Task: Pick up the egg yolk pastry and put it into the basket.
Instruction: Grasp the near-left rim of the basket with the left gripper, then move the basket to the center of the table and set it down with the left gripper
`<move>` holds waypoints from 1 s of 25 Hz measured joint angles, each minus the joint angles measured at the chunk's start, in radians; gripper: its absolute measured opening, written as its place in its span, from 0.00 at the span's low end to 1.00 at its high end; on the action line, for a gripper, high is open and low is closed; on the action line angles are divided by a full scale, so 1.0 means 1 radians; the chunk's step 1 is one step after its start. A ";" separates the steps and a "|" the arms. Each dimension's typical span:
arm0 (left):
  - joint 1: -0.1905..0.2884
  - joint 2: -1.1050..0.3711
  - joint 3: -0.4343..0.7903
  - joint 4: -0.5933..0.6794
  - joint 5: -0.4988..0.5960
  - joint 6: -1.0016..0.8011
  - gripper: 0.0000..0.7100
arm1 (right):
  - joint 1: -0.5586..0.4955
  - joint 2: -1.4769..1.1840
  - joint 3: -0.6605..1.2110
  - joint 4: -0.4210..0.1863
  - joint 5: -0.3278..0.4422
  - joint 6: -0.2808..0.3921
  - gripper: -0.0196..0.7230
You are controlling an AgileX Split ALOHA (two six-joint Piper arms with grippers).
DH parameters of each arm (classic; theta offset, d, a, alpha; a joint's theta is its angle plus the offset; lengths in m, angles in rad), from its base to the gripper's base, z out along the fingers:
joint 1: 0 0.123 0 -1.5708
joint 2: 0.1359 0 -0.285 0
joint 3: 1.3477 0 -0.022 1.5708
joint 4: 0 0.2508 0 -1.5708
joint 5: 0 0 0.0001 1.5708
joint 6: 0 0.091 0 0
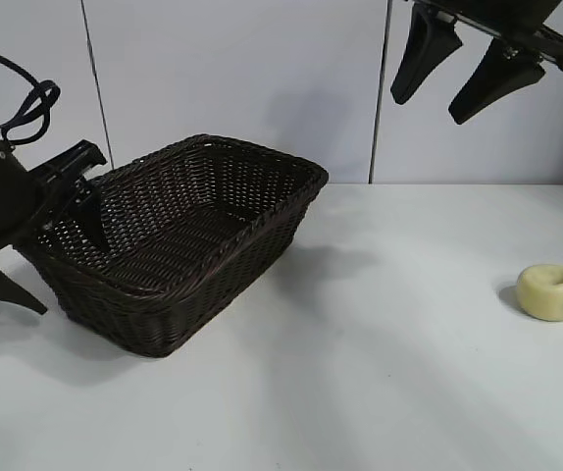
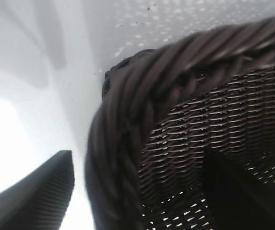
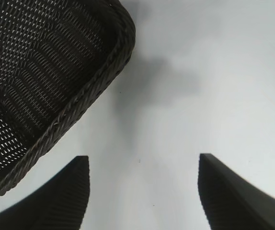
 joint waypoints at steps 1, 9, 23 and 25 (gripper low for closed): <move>0.000 0.000 0.000 0.000 -0.002 0.000 0.56 | 0.000 0.000 0.000 0.000 0.000 0.000 0.66; 0.000 0.001 0.000 -0.001 0.004 -0.001 0.15 | 0.000 0.000 0.000 0.000 0.000 0.000 0.66; 0.000 -0.035 -0.040 -0.038 0.155 0.124 0.15 | 0.000 0.000 0.000 0.000 0.000 0.000 0.66; 0.000 -0.035 -0.080 -0.038 0.187 0.162 0.15 | 0.000 0.000 0.000 0.000 0.000 0.000 0.66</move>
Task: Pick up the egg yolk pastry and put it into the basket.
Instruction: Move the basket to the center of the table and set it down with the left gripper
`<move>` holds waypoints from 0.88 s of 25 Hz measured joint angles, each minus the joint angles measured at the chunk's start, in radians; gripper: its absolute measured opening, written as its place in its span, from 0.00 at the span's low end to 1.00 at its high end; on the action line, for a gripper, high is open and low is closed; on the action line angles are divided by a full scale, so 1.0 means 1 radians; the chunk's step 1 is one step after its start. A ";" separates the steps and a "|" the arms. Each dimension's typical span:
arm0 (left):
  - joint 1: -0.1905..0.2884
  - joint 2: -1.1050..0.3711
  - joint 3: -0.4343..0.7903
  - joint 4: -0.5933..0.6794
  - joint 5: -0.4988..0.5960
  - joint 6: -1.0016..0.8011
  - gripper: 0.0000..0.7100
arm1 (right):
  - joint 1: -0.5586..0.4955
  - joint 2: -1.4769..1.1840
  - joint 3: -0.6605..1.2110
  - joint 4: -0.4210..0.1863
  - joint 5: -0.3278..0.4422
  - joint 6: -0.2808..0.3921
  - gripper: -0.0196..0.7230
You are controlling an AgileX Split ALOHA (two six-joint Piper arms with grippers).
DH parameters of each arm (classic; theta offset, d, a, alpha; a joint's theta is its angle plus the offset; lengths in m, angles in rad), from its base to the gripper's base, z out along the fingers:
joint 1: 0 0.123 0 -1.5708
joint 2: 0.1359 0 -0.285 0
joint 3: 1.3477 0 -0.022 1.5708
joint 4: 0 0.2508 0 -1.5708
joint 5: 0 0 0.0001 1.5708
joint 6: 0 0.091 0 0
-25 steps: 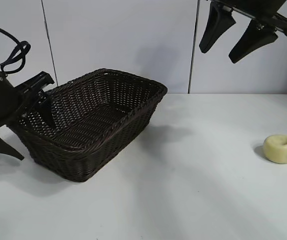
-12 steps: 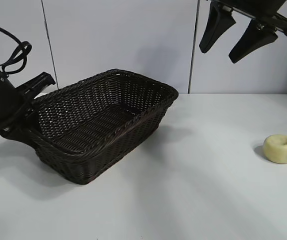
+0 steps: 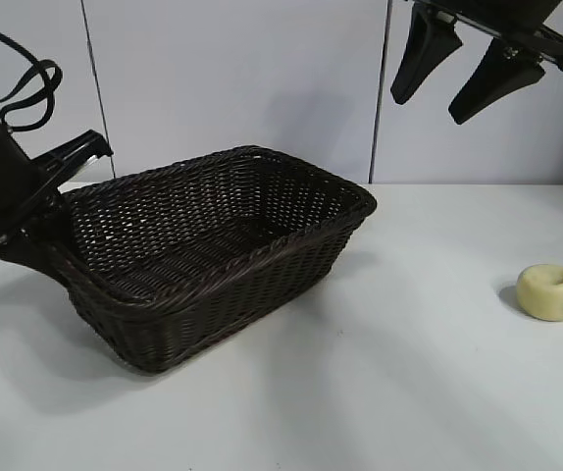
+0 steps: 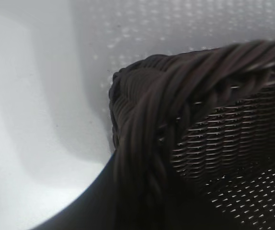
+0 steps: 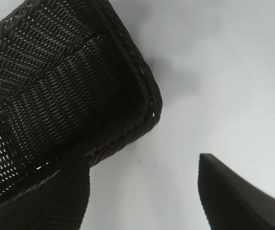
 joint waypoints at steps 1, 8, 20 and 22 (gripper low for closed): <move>0.000 0.000 -0.018 0.000 0.011 0.016 0.15 | 0.000 0.000 0.000 0.000 0.000 0.000 0.66; 0.004 0.026 -0.165 0.000 0.135 0.173 0.15 | 0.000 0.000 0.000 0.000 0.000 0.000 0.66; 0.070 0.203 -0.436 -0.037 0.464 0.581 0.15 | 0.000 0.000 0.000 0.000 0.000 0.000 0.66; 0.070 0.227 -0.467 -0.037 0.481 0.620 0.14 | 0.000 0.000 0.000 0.000 0.000 0.000 0.66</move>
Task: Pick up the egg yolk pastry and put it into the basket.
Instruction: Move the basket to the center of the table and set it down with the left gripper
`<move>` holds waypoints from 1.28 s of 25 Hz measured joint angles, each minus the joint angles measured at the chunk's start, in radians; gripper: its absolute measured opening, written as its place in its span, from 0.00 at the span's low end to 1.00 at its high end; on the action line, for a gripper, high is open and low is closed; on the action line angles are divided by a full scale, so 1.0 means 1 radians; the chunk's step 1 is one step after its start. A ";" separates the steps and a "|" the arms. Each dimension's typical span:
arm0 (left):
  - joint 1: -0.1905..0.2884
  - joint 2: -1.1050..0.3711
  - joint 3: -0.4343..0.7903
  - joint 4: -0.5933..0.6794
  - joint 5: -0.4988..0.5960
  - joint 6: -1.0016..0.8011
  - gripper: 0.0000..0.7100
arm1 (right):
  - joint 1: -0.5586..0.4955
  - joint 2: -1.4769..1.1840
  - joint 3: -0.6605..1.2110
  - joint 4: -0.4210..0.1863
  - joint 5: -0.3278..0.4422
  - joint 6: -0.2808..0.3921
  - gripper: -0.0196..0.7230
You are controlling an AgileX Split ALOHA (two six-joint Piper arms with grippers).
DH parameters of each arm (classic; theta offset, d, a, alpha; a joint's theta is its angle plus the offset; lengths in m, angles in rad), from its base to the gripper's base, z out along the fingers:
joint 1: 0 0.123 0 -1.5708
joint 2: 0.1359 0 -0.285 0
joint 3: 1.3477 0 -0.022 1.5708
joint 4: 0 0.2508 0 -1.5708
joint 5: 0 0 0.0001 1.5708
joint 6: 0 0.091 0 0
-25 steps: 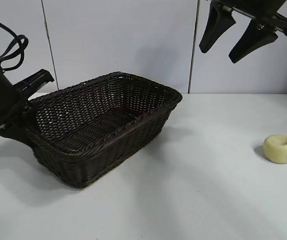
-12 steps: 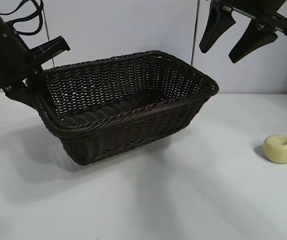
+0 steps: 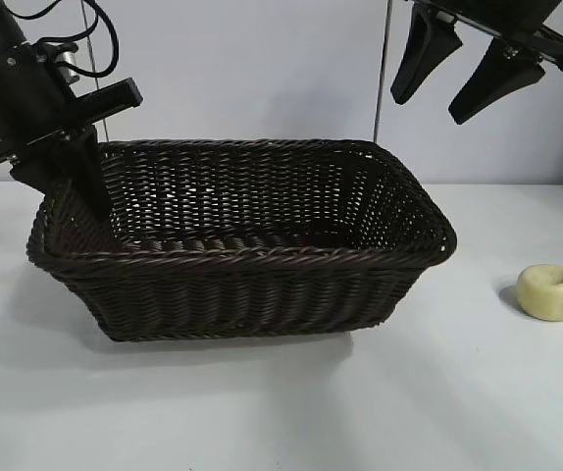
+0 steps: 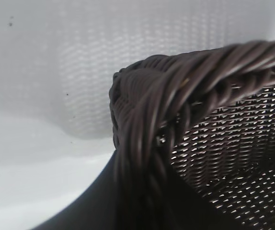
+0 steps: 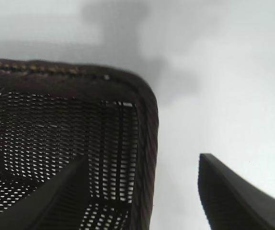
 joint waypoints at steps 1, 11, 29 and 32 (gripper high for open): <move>0.000 0.011 -0.017 0.000 0.004 0.014 0.14 | 0.000 0.000 0.000 0.000 0.000 0.000 0.66; -0.020 0.104 -0.110 -0.001 0.008 0.081 0.14 | 0.000 0.000 0.000 0.000 0.000 0.000 0.66; -0.022 0.185 -0.113 0.007 -0.059 0.100 0.37 | 0.000 0.000 0.000 0.000 0.000 0.000 0.66; -0.022 0.185 -0.113 0.007 -0.057 0.100 0.69 | 0.000 0.000 0.000 0.000 0.000 0.000 0.66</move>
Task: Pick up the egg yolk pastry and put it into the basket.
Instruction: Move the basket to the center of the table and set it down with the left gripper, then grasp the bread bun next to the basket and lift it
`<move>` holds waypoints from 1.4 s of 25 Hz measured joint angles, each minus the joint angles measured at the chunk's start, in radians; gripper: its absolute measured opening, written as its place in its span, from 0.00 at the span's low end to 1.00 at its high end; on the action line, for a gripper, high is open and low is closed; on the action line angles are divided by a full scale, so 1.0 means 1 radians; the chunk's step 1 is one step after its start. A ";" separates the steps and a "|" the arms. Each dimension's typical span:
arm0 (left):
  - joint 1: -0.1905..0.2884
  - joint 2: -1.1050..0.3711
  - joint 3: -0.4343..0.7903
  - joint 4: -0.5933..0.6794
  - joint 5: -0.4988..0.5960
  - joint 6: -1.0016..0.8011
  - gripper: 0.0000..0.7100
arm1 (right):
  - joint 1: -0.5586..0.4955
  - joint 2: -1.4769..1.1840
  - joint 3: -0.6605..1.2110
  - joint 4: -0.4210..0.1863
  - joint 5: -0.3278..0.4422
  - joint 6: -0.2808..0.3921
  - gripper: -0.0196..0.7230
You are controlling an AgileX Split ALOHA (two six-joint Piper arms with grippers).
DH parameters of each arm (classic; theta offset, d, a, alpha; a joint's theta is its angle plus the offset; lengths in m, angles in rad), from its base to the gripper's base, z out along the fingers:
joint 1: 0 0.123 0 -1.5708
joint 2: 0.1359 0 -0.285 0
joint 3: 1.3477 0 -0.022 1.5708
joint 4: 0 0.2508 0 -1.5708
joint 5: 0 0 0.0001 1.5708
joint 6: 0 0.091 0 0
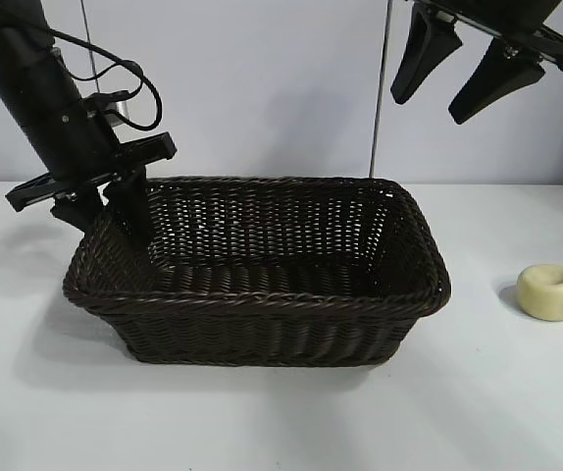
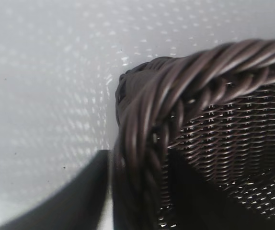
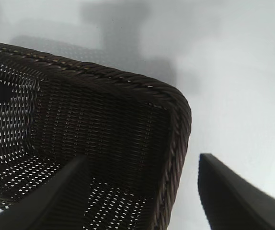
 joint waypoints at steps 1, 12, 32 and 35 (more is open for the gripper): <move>0.000 0.000 0.000 0.000 0.005 0.000 0.73 | 0.000 0.000 0.000 0.000 0.000 0.000 0.66; 0.000 -0.135 0.000 0.082 0.086 0.001 0.83 | 0.000 0.000 0.000 0.000 0.000 0.000 0.66; -0.066 -0.451 0.207 -0.122 -0.043 0.003 0.83 | 0.000 0.000 0.000 0.000 0.004 0.000 0.66; -0.070 -0.446 0.239 -0.152 -0.096 0.003 0.83 | 0.000 0.000 0.000 0.000 0.004 0.000 0.66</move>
